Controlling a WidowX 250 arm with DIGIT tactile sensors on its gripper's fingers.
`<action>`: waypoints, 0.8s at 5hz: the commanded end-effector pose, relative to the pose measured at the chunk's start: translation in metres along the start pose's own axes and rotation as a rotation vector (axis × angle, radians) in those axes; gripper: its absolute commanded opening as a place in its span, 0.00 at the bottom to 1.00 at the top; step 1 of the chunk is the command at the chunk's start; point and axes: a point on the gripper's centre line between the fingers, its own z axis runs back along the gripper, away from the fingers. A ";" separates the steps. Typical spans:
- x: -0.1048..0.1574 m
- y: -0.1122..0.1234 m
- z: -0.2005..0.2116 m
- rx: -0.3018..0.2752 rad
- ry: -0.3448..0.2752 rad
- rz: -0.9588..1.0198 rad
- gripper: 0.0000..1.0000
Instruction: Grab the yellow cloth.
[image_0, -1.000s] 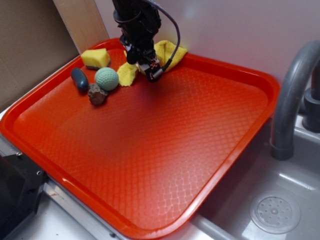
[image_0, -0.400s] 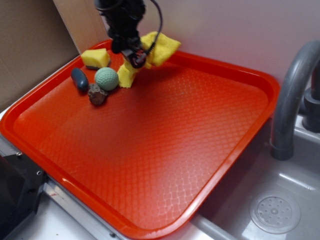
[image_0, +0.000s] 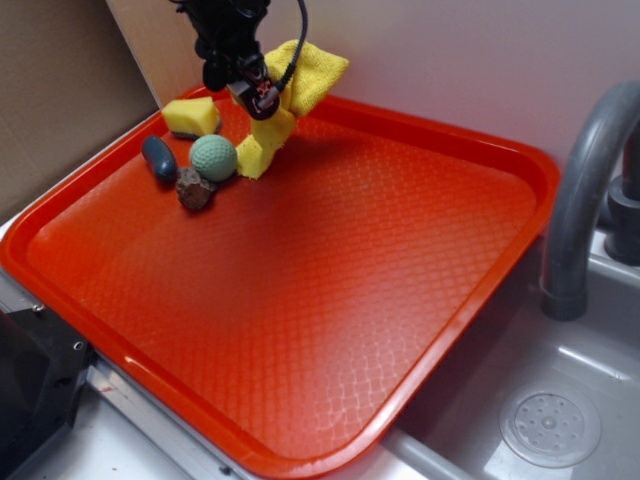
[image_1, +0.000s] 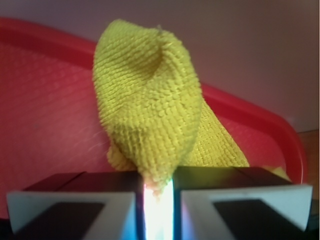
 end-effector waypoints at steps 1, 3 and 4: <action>-0.002 -0.056 0.139 0.039 -0.044 -0.010 0.00; 0.010 -0.045 0.169 -0.208 0.369 0.134 0.00; 0.004 -0.035 0.148 -0.269 0.416 0.153 0.00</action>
